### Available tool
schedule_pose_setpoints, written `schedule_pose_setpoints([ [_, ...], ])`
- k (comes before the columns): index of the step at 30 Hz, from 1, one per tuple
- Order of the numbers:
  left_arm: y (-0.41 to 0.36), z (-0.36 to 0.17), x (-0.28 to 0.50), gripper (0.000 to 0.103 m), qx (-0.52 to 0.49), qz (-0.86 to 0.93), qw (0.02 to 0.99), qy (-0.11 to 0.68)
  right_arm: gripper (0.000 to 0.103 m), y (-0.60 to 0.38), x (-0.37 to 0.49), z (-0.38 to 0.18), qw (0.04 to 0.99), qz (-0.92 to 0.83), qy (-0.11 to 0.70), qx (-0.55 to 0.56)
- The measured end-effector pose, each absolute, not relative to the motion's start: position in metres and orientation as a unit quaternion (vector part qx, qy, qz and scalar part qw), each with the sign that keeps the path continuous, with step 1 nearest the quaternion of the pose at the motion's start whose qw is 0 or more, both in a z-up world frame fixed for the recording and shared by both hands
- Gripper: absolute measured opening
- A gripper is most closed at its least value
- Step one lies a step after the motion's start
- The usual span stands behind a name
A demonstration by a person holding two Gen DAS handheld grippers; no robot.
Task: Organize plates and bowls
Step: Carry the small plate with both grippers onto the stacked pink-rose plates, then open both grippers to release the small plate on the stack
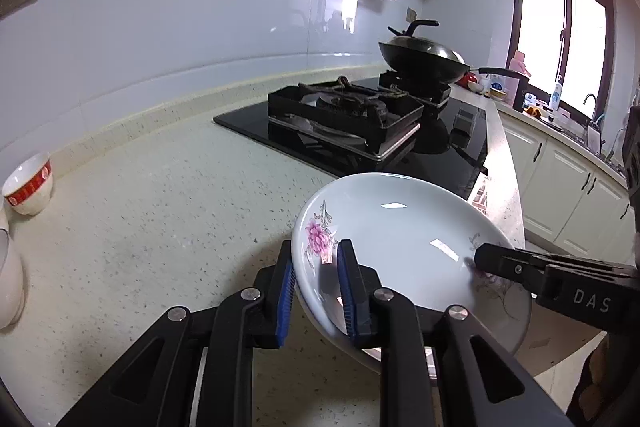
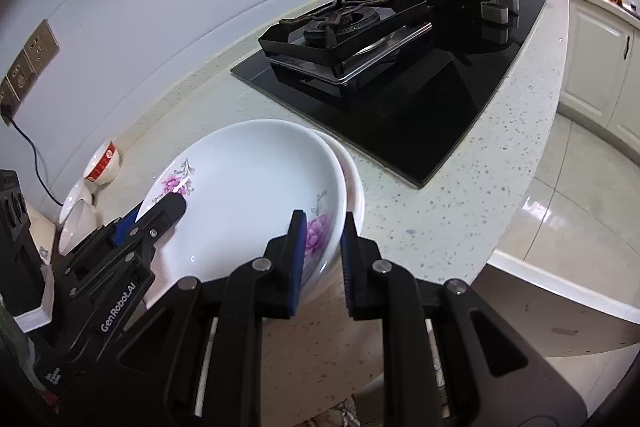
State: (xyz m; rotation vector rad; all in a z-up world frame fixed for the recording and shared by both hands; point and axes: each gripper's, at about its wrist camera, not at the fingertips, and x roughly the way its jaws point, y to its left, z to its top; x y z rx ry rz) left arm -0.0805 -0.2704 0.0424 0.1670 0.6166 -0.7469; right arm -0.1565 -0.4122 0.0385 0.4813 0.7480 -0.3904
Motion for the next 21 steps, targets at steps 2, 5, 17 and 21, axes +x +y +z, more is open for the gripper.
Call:
schedule_pose_setpoints([
  [2, -0.273, 0.039, -0.078, 0.027, 0.084, -0.363, 0.874, 0.313, 0.019, -0.412, -0.155, 0.037, 0.883, -0.199, 0.363, 0.221],
  [5, -0.273, 0.039, -0.082, 0.041, 0.092, -0.369, 0.873, 0.306, 0.021, -0.412, -0.152, 0.035, 0.882, -0.215, 0.367, 0.205],
  [17, -0.214, 0.065, -0.054, 0.077, -0.009, -0.305, 0.910, 0.281, 0.067, -0.421, -0.157, 0.043, 0.891, -0.261, 0.322, 0.185],
  [21, -0.195, 0.061, -0.035, 0.079, -0.053, -0.285, 0.906, 0.307, 0.067, -0.420, -0.163, 0.055, 0.904, -0.252, 0.294, 0.184],
])
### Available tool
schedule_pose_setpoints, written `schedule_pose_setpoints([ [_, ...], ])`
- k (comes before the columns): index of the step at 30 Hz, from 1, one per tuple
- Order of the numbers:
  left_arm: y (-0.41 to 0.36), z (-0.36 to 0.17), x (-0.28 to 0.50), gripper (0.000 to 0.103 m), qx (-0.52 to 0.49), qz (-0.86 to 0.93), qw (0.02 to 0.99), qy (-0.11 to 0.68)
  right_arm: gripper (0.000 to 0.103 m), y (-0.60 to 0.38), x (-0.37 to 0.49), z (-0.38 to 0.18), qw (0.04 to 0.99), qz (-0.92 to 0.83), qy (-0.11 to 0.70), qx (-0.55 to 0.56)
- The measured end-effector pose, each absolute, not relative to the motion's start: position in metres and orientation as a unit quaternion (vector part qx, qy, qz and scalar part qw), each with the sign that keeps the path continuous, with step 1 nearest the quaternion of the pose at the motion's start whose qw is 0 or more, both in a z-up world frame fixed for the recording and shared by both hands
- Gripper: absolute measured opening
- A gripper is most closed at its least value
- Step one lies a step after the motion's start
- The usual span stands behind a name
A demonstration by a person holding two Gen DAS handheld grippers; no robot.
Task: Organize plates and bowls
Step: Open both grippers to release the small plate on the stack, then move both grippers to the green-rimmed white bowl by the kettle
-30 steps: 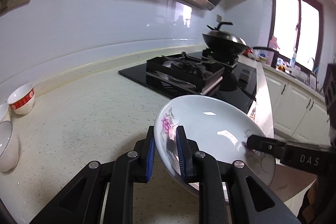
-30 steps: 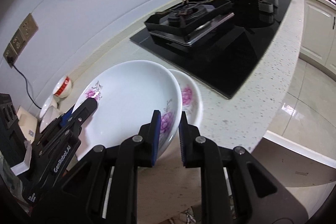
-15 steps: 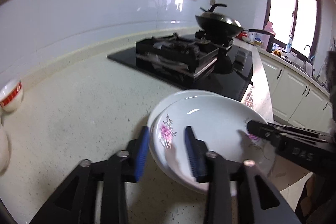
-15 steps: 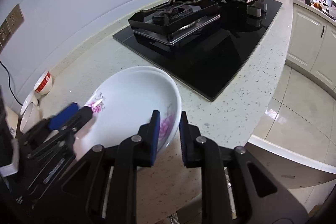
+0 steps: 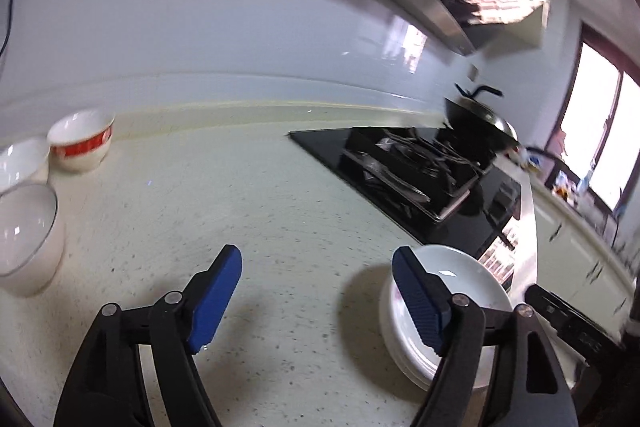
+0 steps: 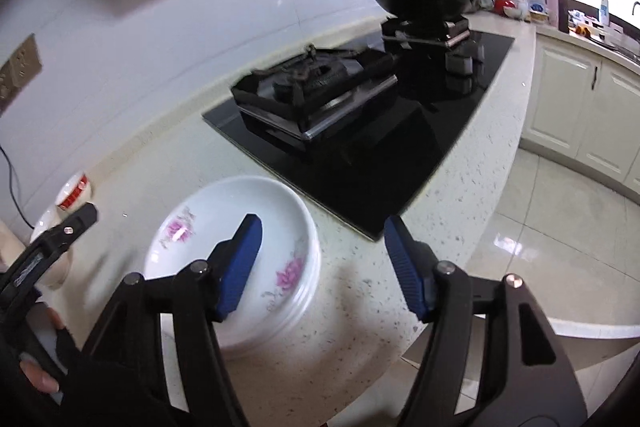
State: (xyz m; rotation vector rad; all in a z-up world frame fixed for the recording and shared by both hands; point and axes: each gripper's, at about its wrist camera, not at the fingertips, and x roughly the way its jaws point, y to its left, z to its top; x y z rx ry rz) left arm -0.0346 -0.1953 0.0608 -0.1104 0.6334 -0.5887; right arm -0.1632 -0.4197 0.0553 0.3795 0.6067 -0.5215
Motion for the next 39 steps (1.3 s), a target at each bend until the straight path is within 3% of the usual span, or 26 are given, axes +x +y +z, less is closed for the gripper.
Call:
schedule_pose_setpoints([
  [6, -0.199, 0.050, -0.029, 0.080, -0.049, -0.288, 0.895, 0.337, 0.070, -0.406, -0.157, 0.054, 0.910, -0.220, 0.299, 0.186],
  [18, -0.196, 0.082, -0.047, 0.080, 0.024, -0.227, 0.940, 0.255, 0.074, -0.365, -0.152, 0.060, 0.928, -0.152, 0.289, 0.178],
  [28, -0.075, 0.121, -0.019, 0.084, -0.028, -0.115, 0.962, 0.247, 0.075, -0.330, -0.132, 0.064, 0.933, -0.082, 0.294, 0.192],
  [35, 0.017, 0.106, 0.016, 0.084, -0.076, -0.026, 0.954, 0.288, 0.076, -0.265, -0.074, 0.062, 0.926, 0.004, 0.325, 0.194],
  [39, 0.033, 0.086, 0.029, 0.084, -0.112, -0.028, 0.935, 0.336, 0.076, -0.227, -0.030, 0.058, 0.914, 0.045, 0.347, 0.203],
])
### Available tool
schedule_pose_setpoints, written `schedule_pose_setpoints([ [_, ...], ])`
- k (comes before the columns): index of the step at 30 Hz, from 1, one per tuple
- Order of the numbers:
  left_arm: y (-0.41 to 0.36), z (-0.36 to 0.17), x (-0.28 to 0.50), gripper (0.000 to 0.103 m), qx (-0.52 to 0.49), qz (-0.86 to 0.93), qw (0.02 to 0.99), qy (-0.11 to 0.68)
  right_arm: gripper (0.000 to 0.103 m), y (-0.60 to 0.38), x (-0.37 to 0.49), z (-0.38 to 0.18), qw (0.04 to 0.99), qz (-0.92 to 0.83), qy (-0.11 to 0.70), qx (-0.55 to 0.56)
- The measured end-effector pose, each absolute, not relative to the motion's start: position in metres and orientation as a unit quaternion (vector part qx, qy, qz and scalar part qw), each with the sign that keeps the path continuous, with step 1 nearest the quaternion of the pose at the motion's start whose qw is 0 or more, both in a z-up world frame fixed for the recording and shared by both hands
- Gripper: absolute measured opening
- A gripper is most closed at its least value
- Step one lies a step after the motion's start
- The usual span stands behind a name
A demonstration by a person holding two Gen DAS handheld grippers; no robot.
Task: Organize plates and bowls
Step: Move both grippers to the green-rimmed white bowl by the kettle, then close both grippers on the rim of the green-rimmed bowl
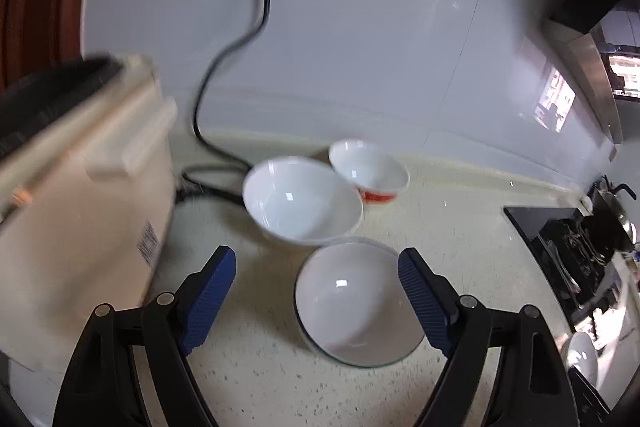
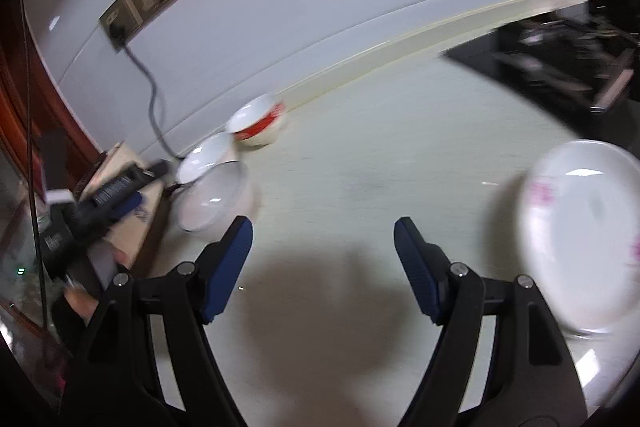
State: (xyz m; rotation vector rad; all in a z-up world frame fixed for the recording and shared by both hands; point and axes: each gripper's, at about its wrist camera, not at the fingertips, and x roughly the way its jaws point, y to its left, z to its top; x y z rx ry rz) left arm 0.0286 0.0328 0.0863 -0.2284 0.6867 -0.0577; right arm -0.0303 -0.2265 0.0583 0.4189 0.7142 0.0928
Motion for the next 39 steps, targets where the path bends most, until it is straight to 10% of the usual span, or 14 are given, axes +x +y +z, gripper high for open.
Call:
schedule_pose_setpoints([
  [21, 0.060, 0.026, 0.060, 0.083, -0.176, 0.006, 0.893, 0.413, 0.070, -0.149, 0.083, 0.005, 0.874, 0.059, 0.424, 0.229],
  [32, 0.047, 0.019, 0.062, 0.017, -0.178, -0.054, 0.890, 0.416, 0.028, -0.142, 0.089, -0.004, 0.866, 0.095, 0.428, 0.239],
  [39, 0.039, 0.027, 0.053, 0.014, -0.152, -0.047, 0.904, 0.398, 0.028, -0.141, 0.086, -0.004, 0.874, 0.096, 0.416, 0.230],
])
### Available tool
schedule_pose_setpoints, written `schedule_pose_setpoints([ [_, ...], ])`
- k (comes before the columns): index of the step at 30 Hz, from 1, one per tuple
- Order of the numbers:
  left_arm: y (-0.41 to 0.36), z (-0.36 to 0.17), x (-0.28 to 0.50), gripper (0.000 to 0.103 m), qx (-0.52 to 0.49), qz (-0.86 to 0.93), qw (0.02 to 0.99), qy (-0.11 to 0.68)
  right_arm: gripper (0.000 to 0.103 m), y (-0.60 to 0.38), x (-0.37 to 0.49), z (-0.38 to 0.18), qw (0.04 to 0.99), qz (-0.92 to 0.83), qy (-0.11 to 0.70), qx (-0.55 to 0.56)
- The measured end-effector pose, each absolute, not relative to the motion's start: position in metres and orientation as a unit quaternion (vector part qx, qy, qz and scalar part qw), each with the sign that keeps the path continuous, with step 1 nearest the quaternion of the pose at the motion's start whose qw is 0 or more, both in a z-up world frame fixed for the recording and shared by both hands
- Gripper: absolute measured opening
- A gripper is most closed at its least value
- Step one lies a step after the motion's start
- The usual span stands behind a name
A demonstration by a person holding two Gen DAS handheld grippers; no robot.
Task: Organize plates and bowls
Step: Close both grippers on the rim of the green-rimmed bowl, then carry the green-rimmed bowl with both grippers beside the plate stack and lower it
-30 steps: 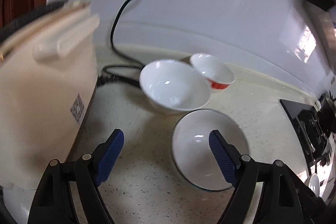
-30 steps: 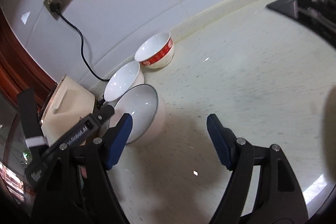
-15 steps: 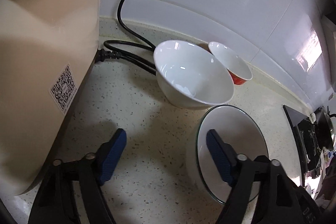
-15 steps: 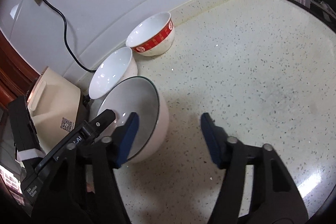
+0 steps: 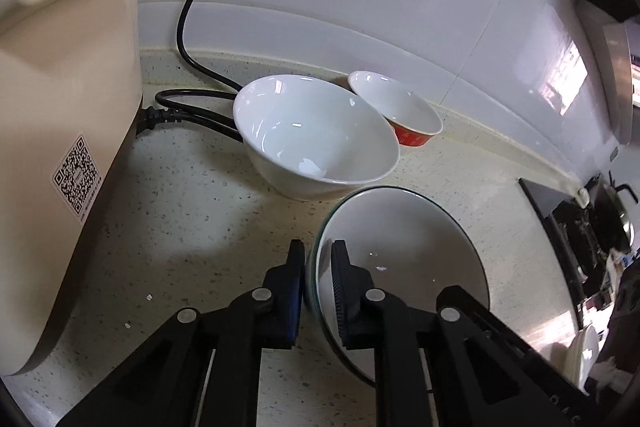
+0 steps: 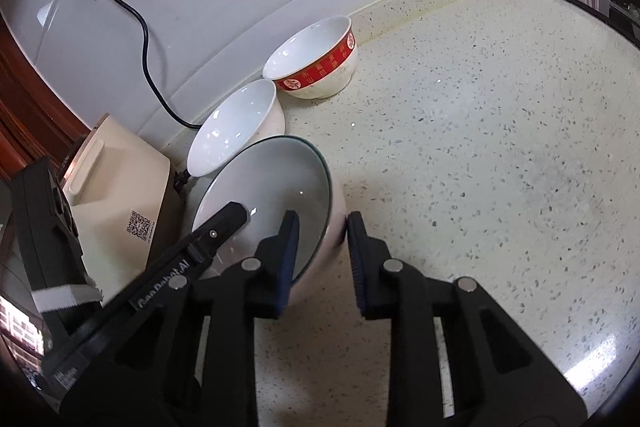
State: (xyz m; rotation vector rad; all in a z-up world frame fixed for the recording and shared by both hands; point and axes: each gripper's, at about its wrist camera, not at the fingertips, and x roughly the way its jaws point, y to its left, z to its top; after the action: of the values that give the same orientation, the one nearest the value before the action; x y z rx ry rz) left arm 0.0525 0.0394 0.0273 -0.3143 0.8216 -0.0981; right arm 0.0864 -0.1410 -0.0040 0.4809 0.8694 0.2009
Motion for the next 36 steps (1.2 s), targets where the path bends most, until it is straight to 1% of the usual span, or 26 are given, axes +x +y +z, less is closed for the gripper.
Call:
schedule_pose_setpoints([
  [6, 0.037, 0.035, 0.044, 0.014, -0.147, -0.052, 0.911, 0.382, 0.028, -0.142, 0.079, -0.003, 0.877, 0.094, 0.412, 0.227],
  [16, 0.025, 0.051, 0.029, 0.014, -0.140, -0.079, 0.927, 0.339, 0.028, -0.154, 0.055, 0.012, 0.895, 0.076, 0.378, 0.226],
  [26, -0.024, 0.053, 0.028, 0.014, -0.117, -0.116, 0.929, 0.332, 0.028, -0.185, 0.023, 0.030, 0.913, 0.023, 0.335, 0.232],
  [31, -0.048, 0.054, 0.034, 0.014, -0.113, -0.136, 0.922, 0.344, 0.028, -0.206, 0.013, 0.038, 0.918, -0.006, 0.311, 0.247],
  [36, -0.071, 0.054, 0.040, 0.015, -0.119, -0.157, 0.914, 0.354, 0.028, -0.223, 0.005, 0.041, 0.918, -0.029, 0.305, 0.253],
])
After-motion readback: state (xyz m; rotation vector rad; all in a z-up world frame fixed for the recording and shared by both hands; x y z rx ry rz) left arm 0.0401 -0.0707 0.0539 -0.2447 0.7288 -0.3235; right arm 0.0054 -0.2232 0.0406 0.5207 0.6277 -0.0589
